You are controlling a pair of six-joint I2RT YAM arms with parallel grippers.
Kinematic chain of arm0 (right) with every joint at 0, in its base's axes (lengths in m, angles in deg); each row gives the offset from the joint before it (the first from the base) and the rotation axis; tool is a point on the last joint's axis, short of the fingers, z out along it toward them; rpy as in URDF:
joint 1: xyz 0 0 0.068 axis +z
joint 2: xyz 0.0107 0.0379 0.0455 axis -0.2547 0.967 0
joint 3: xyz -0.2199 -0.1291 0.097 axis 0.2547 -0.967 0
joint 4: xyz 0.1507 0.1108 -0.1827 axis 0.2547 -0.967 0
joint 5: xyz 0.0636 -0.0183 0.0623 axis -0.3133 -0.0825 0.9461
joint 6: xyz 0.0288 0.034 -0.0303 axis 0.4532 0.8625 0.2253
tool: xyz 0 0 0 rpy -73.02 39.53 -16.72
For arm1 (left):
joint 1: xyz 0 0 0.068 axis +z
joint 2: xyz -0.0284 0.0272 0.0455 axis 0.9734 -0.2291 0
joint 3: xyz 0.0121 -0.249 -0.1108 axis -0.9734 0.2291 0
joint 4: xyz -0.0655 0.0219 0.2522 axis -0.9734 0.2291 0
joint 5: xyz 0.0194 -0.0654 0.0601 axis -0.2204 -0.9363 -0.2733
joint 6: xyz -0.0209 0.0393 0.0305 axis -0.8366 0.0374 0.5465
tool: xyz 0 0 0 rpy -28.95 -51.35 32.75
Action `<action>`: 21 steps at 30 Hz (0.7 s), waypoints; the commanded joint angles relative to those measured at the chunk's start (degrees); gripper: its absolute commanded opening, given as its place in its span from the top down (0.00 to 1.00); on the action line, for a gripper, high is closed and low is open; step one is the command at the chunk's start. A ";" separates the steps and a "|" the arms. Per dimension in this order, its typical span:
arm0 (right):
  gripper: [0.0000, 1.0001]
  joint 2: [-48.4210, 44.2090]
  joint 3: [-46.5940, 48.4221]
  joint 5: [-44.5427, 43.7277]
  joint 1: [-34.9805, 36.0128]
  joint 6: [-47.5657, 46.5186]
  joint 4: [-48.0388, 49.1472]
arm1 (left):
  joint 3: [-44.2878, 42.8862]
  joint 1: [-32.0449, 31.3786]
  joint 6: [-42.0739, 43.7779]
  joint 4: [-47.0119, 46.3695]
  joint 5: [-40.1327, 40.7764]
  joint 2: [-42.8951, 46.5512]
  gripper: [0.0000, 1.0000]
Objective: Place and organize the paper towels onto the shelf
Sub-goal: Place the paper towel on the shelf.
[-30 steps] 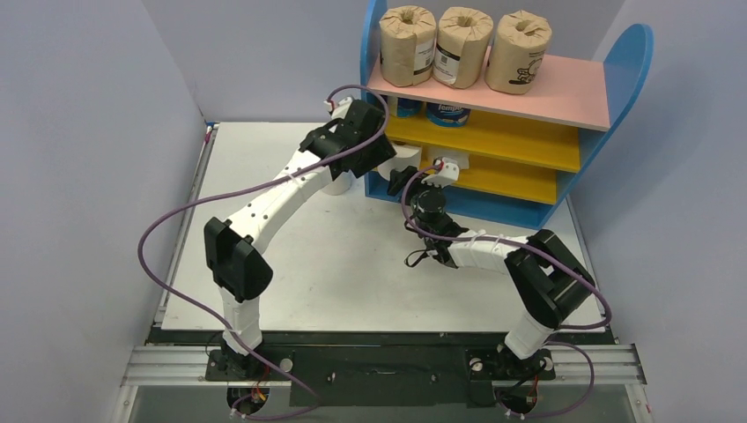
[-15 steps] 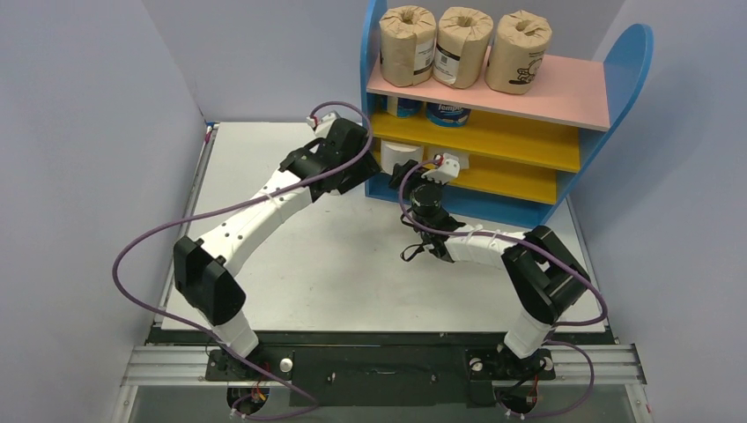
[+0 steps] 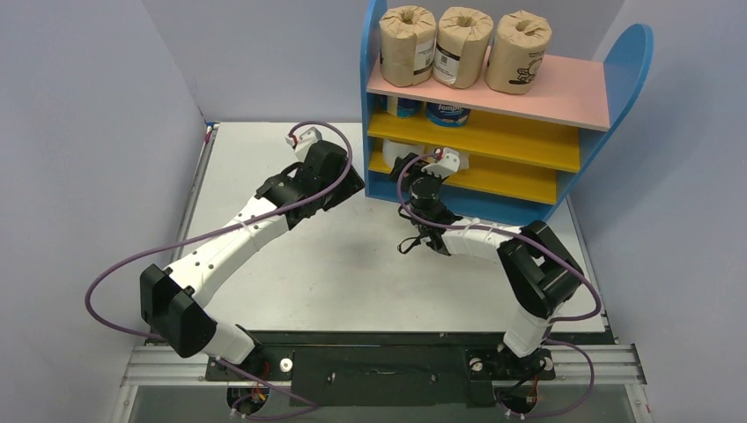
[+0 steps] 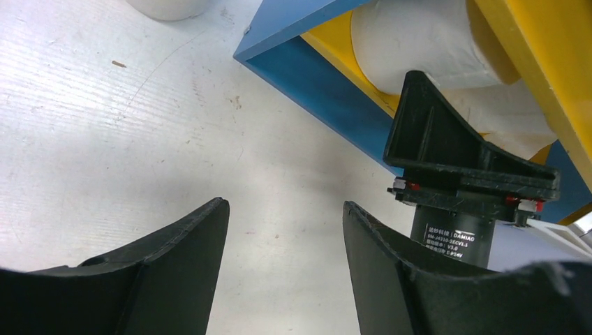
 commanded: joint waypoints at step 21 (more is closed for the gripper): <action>0.35 4.84 6.71 -4.44 -1.81 3.61 -0.75 | 7.35 2.64 -0.32 -6.10 -1.08 5.41 0.41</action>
